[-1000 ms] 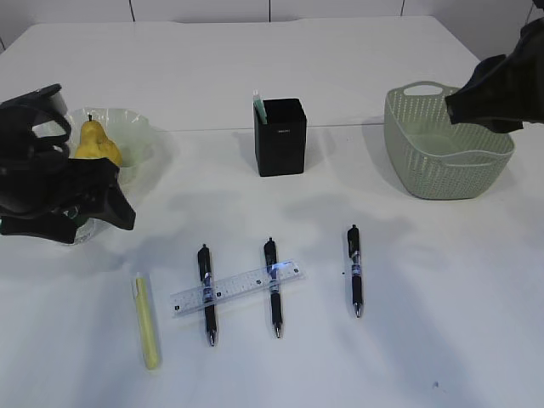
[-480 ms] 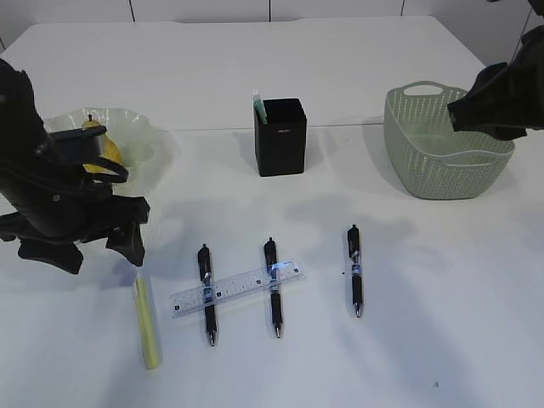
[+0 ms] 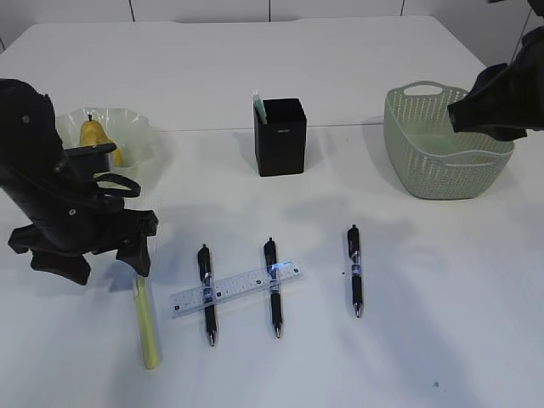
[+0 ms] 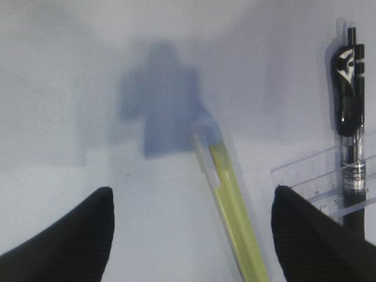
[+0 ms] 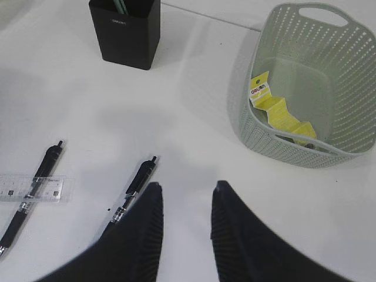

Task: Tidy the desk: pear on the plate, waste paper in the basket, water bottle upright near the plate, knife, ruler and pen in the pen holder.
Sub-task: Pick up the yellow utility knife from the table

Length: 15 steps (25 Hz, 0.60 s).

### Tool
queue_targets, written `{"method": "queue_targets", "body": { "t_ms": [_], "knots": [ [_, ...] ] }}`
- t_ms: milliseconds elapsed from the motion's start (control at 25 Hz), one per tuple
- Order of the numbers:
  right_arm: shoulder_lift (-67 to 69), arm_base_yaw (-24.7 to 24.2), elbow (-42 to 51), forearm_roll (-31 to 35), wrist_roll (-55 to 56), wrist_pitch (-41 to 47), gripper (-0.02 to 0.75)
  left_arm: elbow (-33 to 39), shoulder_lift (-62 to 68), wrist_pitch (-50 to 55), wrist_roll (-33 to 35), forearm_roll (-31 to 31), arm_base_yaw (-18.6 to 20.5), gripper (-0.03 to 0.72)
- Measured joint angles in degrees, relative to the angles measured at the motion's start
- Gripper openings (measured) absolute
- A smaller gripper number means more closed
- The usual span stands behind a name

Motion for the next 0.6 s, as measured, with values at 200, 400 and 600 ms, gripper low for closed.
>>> {"method": "queue_targets", "body": {
  "t_ms": [200,400,600],
  "knots": [
    [0.00,0.00,0.00,0.00,0.00,0.00,0.244,-0.19,1.76,-1.95,0.00,0.00,0.00,0.592],
    [0.00,0.00,0.00,0.00,0.00,0.08,0.244,-0.33,3.98,-3.52,-0.72,0.00,0.00,0.592],
    [0.00,0.00,0.00,0.00,0.00,0.08,0.244,-0.44,4.08,-4.74,-1.04,0.10,0.00,0.592]
  ]
}}
